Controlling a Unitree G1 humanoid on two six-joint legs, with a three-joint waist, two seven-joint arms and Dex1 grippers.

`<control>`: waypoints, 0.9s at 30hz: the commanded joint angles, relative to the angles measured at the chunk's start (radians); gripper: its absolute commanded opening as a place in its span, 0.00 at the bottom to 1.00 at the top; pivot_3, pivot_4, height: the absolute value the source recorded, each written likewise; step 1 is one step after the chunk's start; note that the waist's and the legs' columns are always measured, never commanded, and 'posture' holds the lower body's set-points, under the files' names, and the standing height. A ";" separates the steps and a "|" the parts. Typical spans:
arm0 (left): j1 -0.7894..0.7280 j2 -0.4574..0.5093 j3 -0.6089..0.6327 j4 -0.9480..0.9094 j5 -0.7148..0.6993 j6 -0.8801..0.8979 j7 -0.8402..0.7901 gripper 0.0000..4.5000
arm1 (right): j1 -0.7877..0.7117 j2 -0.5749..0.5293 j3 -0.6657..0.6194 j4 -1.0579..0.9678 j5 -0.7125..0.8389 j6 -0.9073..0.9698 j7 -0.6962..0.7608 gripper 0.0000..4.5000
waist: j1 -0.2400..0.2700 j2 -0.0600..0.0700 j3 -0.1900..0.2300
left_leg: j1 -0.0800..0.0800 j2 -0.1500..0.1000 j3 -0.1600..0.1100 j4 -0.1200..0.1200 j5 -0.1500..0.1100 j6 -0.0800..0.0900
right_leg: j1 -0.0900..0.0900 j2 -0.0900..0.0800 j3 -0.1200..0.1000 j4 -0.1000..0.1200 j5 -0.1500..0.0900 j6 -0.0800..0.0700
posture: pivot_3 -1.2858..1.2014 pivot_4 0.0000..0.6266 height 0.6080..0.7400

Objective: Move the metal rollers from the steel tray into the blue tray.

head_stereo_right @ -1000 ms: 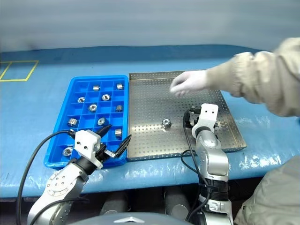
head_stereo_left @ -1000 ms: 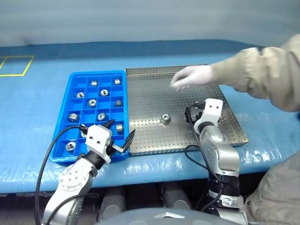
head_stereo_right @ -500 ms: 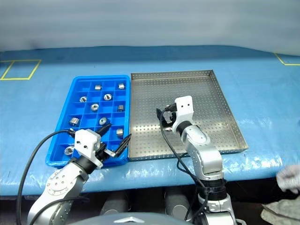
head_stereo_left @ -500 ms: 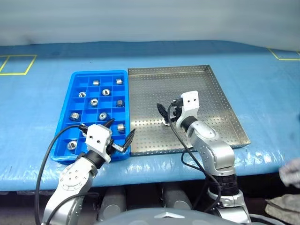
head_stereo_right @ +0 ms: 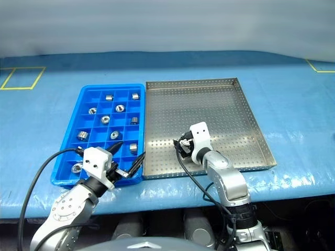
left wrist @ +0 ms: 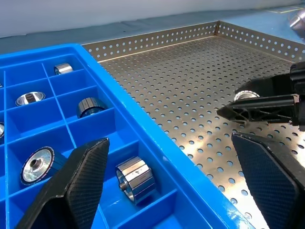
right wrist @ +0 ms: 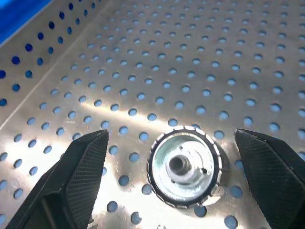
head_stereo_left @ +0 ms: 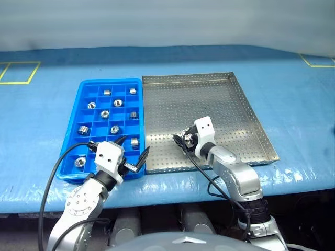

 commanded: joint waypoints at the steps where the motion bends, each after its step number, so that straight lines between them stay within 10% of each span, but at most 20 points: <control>1: 0.002 -0.002 -0.003 -0.019 -0.002 -0.012 0.004 1.00 | -0.004 0.005 -0.003 0.016 -0.011 -0.037 -0.003 0.95 | 0.000 0.000 0.000 | 0.000 0.000 0.000 0.000 0.000 0.000 | 0.000 0.000 0.000 0.000 0.000 0.000 | 0.56 0.24 1.00; 9: 0.009 -0.004 -0.003 -0.024 0.001 -0.016 0.011 1.00 | -0.023 0.017 -0.007 0.005 -0.012 -0.048 -0.003 0.43 | 0.002 0.000 0.000 | 0.000 0.000 0.000 0.000 0.000 0.000 | 0.000 0.000 0.000 0.000 0.000 0.000 | 0.56 0.24 1.00; 27: 0.101 -0.064 0.035 -0.061 0.048 -0.087 0.118 1.00 | -0.350 0.093 0.111 -0.008 0.015 -0.053 0.110 0.42 | 0.030 0.000 0.000 | 0.000 0.000 -0.001 -0.001 0.000 0.000 | 0.000 0.000 -0.001 0.000 0.000 0.000 | 0.61 0.24 1.00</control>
